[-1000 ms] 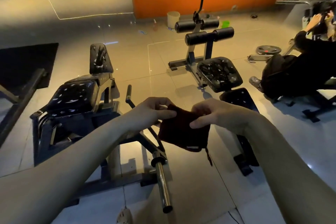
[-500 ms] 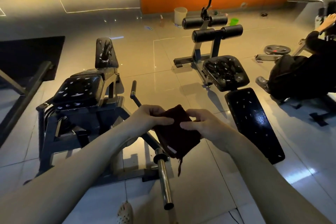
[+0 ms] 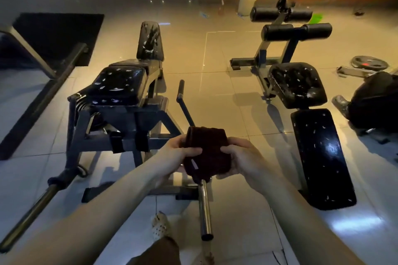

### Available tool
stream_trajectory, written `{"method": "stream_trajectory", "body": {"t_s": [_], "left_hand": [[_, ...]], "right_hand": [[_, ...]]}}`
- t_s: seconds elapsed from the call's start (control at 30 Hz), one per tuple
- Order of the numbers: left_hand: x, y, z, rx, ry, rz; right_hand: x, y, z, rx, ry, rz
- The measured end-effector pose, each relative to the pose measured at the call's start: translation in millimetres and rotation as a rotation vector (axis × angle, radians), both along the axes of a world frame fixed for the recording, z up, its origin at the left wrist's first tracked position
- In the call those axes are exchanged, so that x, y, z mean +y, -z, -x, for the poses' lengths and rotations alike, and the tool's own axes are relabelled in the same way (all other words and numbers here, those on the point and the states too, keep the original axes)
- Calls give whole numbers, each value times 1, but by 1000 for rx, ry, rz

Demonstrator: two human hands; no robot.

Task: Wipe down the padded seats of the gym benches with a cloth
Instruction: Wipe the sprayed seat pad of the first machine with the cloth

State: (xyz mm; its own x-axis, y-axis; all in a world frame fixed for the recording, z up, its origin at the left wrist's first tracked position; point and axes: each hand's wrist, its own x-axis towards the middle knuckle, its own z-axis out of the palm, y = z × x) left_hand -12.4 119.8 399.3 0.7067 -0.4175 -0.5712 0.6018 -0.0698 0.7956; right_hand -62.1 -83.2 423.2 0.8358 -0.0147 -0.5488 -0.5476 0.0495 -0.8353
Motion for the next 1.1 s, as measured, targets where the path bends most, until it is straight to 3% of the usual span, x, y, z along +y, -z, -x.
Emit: {"method": "stream_trajectory", "body": {"t_s": [0.27,0.47,0.57,0.7,0.8,0.97,1.1], "left_hand": [[49,12,-58,173,-140,305],[81,3,-96,79,-163,334],[94,-5,-111,-15,-136,255],[98,-7,-127,-76,-153,191],[94,6,-139,-123,-168,30],[79,22,-165,55,-237,68],[54,32,-190,-23,-75,-153]], "right_hand": [[40,11,-56,-28,50,-207],[61,8,-105,11,41,-388],[69,1,-131,31,-27,-365],[77,-1,-166,-54,-225,-6],[76,5,-190,-160,-365,113],[53,22,-243,-174,-561,91],[34,49,-297,-166,-638,44]]}}
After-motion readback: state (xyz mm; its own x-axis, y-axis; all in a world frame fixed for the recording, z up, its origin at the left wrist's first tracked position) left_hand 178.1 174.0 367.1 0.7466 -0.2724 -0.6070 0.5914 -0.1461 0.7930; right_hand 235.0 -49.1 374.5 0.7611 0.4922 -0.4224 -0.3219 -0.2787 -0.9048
